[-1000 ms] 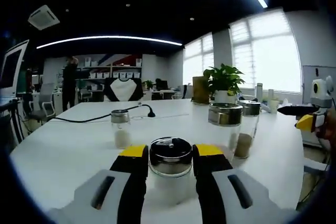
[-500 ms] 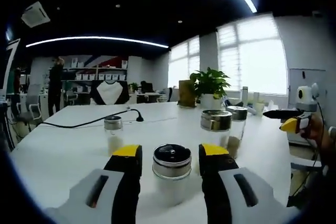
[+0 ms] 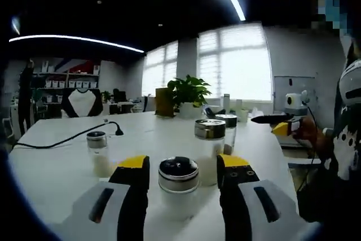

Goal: Rotate the seasoning bottle until the label or dispensing opening points toward the visible target arrow and the bottle remains upright within the marked orientation range

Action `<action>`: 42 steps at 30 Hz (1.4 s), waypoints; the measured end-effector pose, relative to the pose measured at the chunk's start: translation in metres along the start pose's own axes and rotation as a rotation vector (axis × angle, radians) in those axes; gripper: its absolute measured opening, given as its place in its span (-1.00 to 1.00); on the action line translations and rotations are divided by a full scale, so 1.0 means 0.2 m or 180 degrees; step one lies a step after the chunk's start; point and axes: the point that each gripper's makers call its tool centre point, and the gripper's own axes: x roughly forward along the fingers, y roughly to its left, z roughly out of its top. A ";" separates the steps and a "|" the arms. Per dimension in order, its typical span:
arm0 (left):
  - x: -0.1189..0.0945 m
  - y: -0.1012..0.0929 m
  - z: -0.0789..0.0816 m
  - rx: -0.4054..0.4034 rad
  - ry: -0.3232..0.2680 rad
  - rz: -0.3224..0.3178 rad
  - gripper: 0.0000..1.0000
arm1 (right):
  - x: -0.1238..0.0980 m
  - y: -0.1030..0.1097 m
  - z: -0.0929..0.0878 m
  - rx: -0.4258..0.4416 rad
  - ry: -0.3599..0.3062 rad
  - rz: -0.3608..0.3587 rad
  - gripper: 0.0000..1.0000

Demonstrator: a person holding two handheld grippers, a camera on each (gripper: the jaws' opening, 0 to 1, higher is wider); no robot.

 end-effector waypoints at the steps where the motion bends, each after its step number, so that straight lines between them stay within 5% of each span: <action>1: 0.01 -0.01 0.01 0.0028 -0.0027 -0.0090 0.08 | 0.00 0.00 0.00 0.0001 -0.0004 -0.0003 0.98; 7: 0.04 -0.03 0.01 -0.0071 -0.0107 -0.0513 0.07 | 0.00 -0.01 0.00 0.0008 -0.0003 -0.0017 0.98; 18: 0.07 -0.04 -0.04 -0.0083 -0.0019 -0.0758 -0.11 | 0.00 -0.02 0.00 0.0000 0.0002 -0.0026 0.98; 25: 0.08 -0.04 -0.06 -0.0061 0.0032 -0.0763 -0.32 | 0.00 -0.02 0.00 0.0004 0.0011 -0.0013 0.98; 42: 0.08 -0.05 -0.06 -0.0021 0.0017 -0.0682 -0.32 | 0.00 -0.01 0.00 -0.0028 0.0020 0.0012 0.99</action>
